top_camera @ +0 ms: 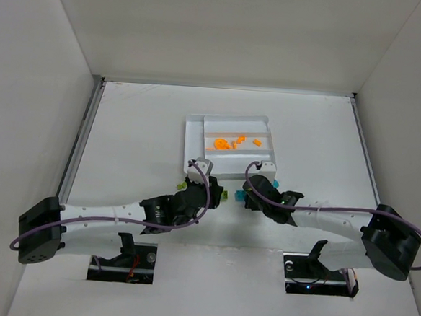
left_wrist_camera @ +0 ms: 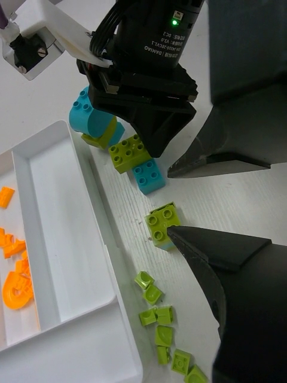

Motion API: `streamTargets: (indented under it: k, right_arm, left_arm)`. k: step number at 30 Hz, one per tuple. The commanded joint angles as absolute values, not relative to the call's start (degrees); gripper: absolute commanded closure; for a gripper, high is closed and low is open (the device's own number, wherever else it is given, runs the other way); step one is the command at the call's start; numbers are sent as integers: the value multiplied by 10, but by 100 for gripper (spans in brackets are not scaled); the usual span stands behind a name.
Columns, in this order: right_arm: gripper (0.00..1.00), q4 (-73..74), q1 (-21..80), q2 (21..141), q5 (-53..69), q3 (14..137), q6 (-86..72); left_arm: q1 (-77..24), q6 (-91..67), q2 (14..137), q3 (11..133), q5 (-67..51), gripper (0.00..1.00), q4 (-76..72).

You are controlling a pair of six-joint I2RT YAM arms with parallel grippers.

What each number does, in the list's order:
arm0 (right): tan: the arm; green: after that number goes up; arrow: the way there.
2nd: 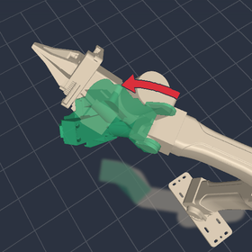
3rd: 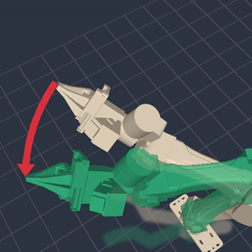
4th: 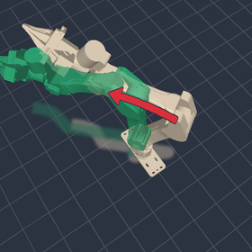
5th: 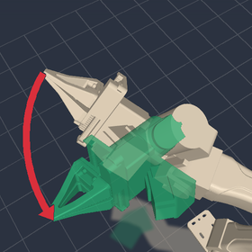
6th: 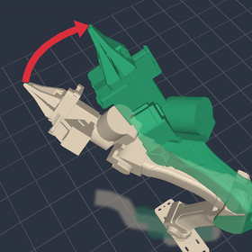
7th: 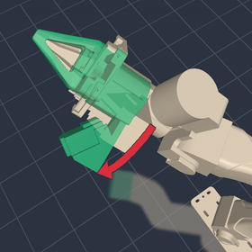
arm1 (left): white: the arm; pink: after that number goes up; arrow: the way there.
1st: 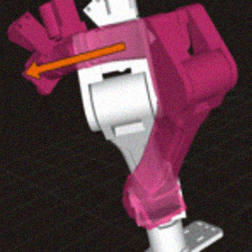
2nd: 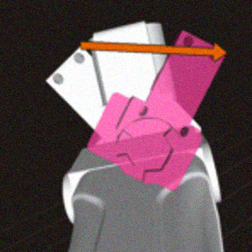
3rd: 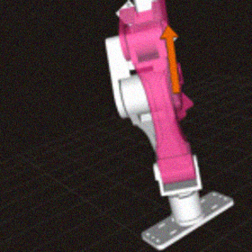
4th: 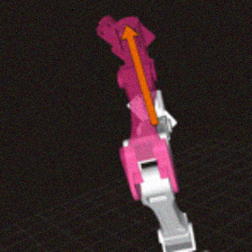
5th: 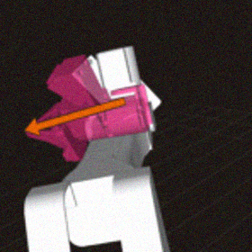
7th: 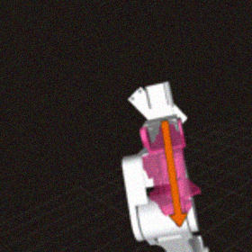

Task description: Sort the legos into containers by color

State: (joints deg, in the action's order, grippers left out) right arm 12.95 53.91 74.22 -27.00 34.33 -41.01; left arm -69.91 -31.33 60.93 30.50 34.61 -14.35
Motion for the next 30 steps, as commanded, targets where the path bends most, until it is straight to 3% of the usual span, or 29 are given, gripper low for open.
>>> streamTargets:
  k: [1,5,15,30]
  right_arm:
    - [70,114,537,731,-276,355,-417]
    - [75,117,537,685,-285,350,-417]
    - [75,141,533,533,-261,372,-399]
    - [74,64,541,548,-225,404,-390]
  left_arm:
    - [-696,-323,613,305,337,63,-157]
    - [-708,-333,616,310,322,60,-163]
    - [-645,-413,599,343,222,49,-199]
    - [-567,-512,652,332,119,48,-294]
